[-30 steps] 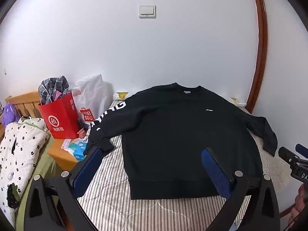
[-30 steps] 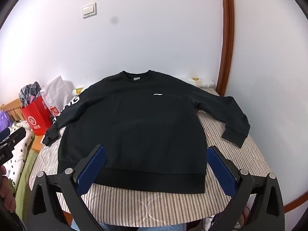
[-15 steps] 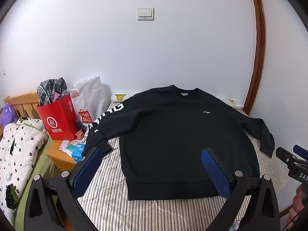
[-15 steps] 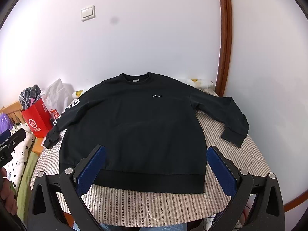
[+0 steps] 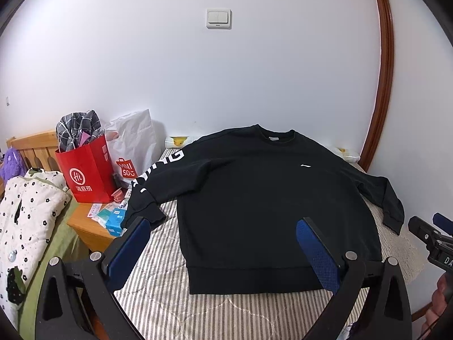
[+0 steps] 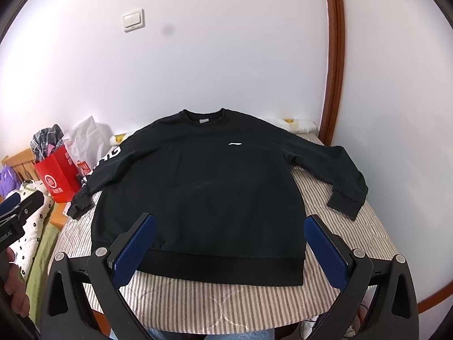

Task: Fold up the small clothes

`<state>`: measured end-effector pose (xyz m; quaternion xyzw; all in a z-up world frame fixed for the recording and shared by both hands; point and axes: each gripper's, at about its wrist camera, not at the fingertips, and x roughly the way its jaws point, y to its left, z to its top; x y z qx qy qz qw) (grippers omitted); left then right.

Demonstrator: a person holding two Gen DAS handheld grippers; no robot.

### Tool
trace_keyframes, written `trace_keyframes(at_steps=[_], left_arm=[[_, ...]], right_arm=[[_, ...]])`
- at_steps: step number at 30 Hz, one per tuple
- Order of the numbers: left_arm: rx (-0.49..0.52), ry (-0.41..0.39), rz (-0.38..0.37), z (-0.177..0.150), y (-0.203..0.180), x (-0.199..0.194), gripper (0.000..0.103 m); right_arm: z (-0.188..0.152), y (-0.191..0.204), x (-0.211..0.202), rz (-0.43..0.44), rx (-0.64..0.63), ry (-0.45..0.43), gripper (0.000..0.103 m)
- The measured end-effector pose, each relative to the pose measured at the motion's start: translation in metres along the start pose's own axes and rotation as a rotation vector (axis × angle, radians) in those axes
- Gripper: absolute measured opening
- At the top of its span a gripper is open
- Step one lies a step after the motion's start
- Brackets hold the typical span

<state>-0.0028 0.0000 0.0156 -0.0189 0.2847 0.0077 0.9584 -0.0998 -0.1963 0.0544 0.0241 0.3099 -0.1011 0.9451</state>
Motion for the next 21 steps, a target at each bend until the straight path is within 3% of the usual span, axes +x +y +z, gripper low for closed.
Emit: trace_keyframes(at_steps=[21], left_arm=[[-0.007, 0.0, -0.002, 0.0038, 0.0012, 0.0015, 0.103]], right_arm=[[-0.0035, 0.0051, 0.0006, 0.016, 0.009, -0.003, 0.103]])
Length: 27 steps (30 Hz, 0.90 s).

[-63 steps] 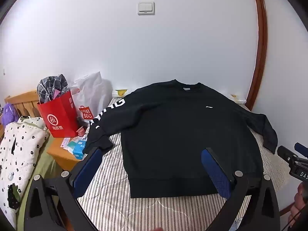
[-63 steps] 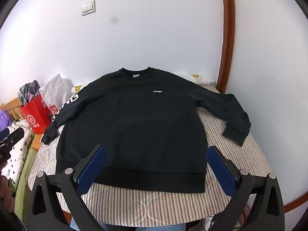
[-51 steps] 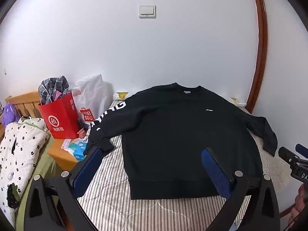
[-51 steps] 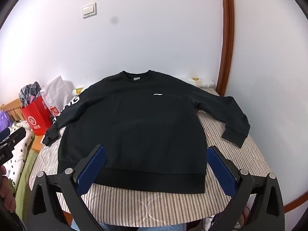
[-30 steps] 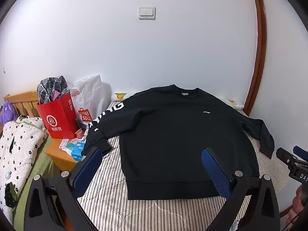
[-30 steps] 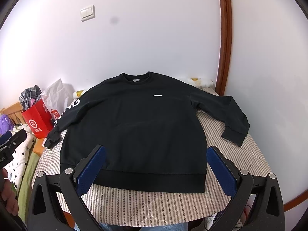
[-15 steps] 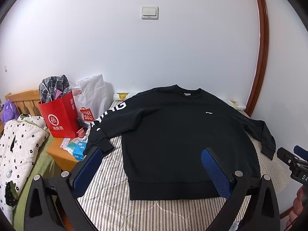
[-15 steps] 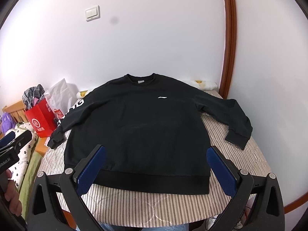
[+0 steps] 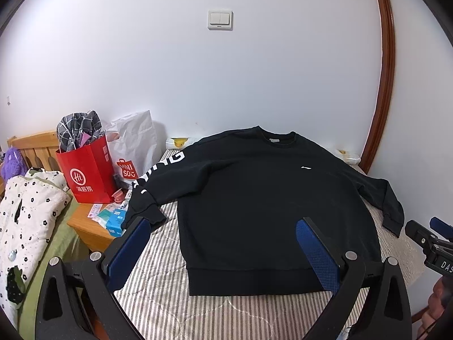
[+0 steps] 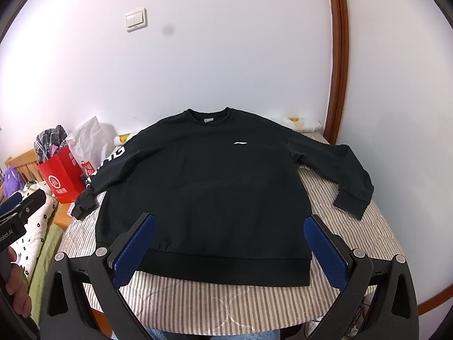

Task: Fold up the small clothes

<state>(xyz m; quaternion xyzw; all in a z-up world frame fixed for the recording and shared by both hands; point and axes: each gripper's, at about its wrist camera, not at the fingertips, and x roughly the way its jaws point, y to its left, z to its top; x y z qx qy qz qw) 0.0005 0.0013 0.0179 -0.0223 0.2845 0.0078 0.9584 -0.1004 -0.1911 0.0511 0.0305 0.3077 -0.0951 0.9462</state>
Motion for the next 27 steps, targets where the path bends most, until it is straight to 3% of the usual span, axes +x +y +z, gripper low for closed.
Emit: trace_keyframes(at_steps=[17, 27], left_arm=[[-0.037, 0.017, -0.04, -0.001, 0.001, 0.002, 0.103], [-0.058, 0.05, -0.061, 0.001, 0.009, 0.03, 0.103]], right_arm=[[0.003, -0.006, -0.007, 0.001, 0.008, -0.015, 0.103], [0.011, -0.003, 0.012, 0.023, -0.012, 0.016, 0.103]])
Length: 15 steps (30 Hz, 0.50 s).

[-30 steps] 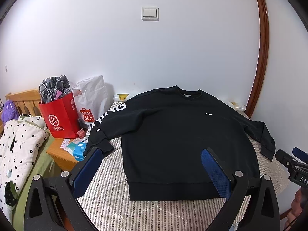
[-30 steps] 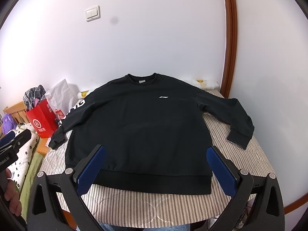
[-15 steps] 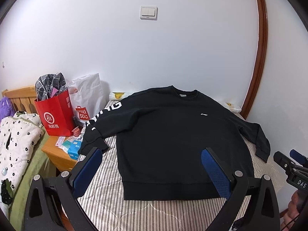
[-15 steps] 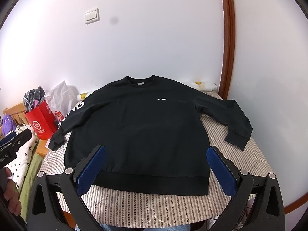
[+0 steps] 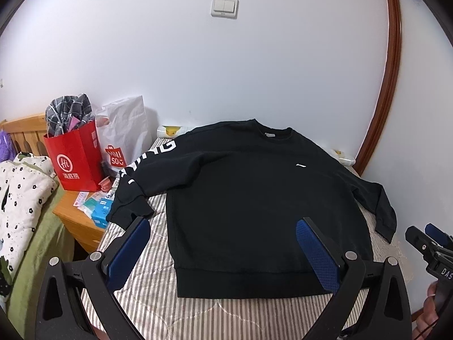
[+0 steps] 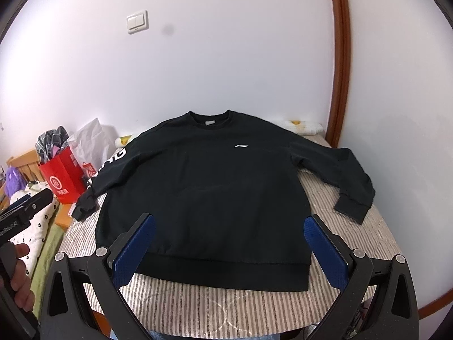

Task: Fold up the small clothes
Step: 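Grasp the lettered sleeve cuff with the left gripper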

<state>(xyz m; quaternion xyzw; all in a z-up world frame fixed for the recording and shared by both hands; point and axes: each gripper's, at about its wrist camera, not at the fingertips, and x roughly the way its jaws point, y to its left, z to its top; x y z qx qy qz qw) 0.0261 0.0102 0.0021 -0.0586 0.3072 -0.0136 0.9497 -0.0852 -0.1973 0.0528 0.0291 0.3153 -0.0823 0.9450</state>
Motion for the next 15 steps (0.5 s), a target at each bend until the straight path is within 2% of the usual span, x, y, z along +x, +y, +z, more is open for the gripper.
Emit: trace_keyframes(at_steps=[4, 7, 10, 12, 15], left_arm=[[-0.017, 0.017, 0.036, -0.001, 0.013, 0.026, 0.103], [-0.049, 0.069, 0.06, -0.004, 0.028, 0.056, 0.103], [-0.083, 0.136, 0.075, -0.012, 0.05, 0.092, 0.102], [-0.098, 0.174, 0.101, -0.02, 0.064, 0.114, 0.099], [-0.123, 0.224, 0.134, -0.03, 0.088, 0.143, 0.093]], right_arm=[[0.003, 0.001, 0.021, 0.01, -0.02, 0.022, 0.103], [0.003, -0.003, 0.044, 0.007, -0.009, 0.037, 0.103], [0.0, -0.007, 0.071, 0.043, 0.009, 0.068, 0.102], [-0.002, -0.007, 0.09, 0.043, 0.007, 0.085, 0.101], [-0.007, -0.005, 0.12, 0.03, -0.008, 0.114, 0.093]])
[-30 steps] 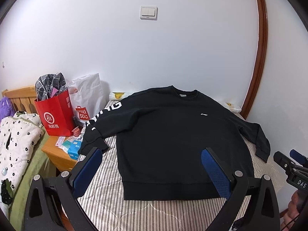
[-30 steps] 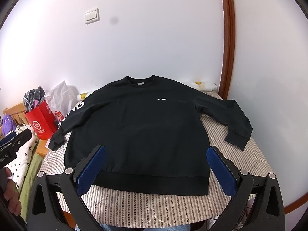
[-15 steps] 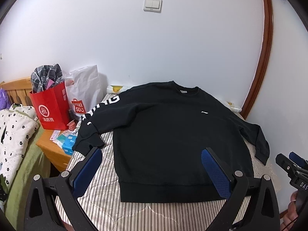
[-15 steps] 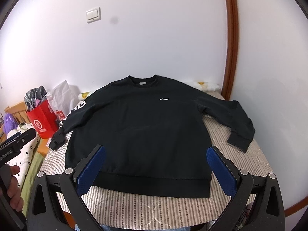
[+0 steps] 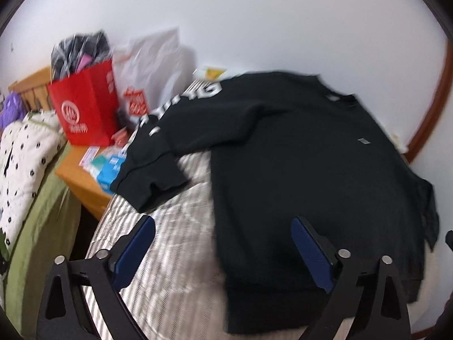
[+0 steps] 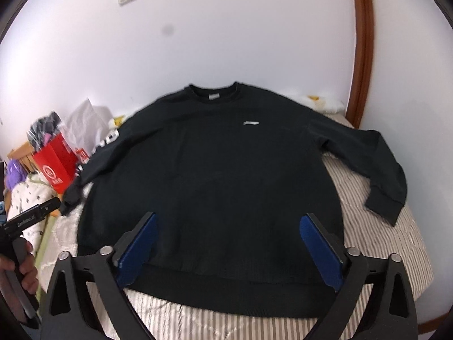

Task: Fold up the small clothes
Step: 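Grasp the lettered sleeve cuff with the left gripper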

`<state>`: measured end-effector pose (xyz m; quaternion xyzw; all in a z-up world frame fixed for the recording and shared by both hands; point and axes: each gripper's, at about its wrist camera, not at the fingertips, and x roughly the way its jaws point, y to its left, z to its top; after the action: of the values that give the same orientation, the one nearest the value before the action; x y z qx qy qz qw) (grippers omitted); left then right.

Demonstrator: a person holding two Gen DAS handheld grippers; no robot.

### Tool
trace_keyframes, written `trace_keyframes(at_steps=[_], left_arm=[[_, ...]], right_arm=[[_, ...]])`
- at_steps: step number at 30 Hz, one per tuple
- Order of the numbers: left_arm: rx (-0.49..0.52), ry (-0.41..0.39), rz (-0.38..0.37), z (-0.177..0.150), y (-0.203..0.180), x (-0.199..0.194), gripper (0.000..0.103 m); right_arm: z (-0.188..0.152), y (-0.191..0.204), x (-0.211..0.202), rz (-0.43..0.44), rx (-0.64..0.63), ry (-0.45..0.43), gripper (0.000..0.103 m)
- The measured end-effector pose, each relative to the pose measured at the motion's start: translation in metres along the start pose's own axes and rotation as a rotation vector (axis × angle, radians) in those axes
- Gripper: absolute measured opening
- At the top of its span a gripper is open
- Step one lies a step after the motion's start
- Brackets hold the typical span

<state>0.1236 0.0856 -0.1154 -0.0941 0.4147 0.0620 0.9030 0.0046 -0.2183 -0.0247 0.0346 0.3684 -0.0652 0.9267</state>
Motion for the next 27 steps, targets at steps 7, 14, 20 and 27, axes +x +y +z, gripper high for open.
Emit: trace_keyframes(at_steps=[7, 14, 20, 27], left_arm=[[-0.051, 0.035, 0.025, 0.016, 0.039, 0.052, 0.083], [-0.033, 0.049, 0.046, 0.03, 0.044, 0.091, 0.079], [0.04, 0.027, 0.129, 0.032, 0.036, 0.108, 0.079], [0.082, 0.005, 0.258, 0.033, 0.038, 0.107, 0.032]], right_arm=[[0.004, 0.008, 0.06, 0.031, 0.0, 0.064, 0.082], [0.004, 0.02, 0.097, 0.036, -0.014, 0.121, 0.082], [-0.001, 0.024, 0.116, 0.016, -0.01, 0.169, 0.082], [-0.002, 0.022, 0.122, -0.002, 0.002, 0.2, 0.082]])
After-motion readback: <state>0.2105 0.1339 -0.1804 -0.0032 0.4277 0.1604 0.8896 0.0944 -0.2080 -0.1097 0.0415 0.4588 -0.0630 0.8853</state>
